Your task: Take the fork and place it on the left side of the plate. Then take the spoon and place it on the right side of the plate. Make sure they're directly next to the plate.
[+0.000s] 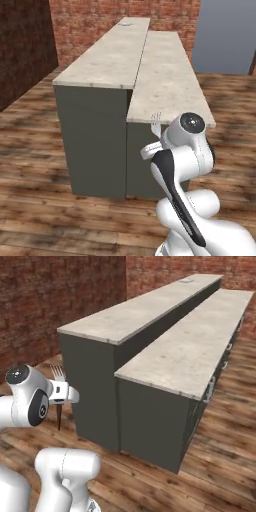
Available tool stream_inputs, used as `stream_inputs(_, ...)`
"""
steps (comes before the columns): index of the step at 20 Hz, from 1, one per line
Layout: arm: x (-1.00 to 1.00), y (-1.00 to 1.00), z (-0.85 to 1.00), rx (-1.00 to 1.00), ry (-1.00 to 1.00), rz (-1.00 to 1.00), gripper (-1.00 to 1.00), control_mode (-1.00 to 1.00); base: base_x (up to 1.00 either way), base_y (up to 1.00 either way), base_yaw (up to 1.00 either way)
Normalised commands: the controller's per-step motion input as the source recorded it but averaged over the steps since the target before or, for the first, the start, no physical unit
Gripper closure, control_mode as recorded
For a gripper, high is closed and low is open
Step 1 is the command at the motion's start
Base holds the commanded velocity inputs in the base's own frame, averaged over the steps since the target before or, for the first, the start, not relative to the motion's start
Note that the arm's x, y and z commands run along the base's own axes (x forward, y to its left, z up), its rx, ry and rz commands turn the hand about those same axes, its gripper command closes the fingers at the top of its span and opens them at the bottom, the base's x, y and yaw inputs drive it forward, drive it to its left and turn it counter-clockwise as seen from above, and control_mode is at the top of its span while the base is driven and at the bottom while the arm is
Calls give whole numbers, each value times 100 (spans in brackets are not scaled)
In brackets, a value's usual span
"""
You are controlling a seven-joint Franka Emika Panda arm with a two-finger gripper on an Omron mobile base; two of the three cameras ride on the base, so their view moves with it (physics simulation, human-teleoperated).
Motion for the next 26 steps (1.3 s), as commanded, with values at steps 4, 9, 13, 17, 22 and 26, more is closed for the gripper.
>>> stream_inputs(4, 0, 0, 0, 0, 0, 0, 100, 100, -4, 100, 17)
stream_inputs(9, 0, 0, 0, 0, 0, 0, 100, 100, 13, 100, 3)
stream_inputs(13, 0, 0, 0, 0, 0, 0, 100, 100, 23, 100, 0)
stream_inputs(17, 0, 0, 0, 0, 0, 0, 100, 100, 45, 100, -11)
stream_inputs(22, 0, 0, 0, 0, 0, 0, 100, 100, 65, 95, -29)
stream_inputs(26, 0, 0, 0, 0, 0, 0, 100, 100, 80, 76, -40)
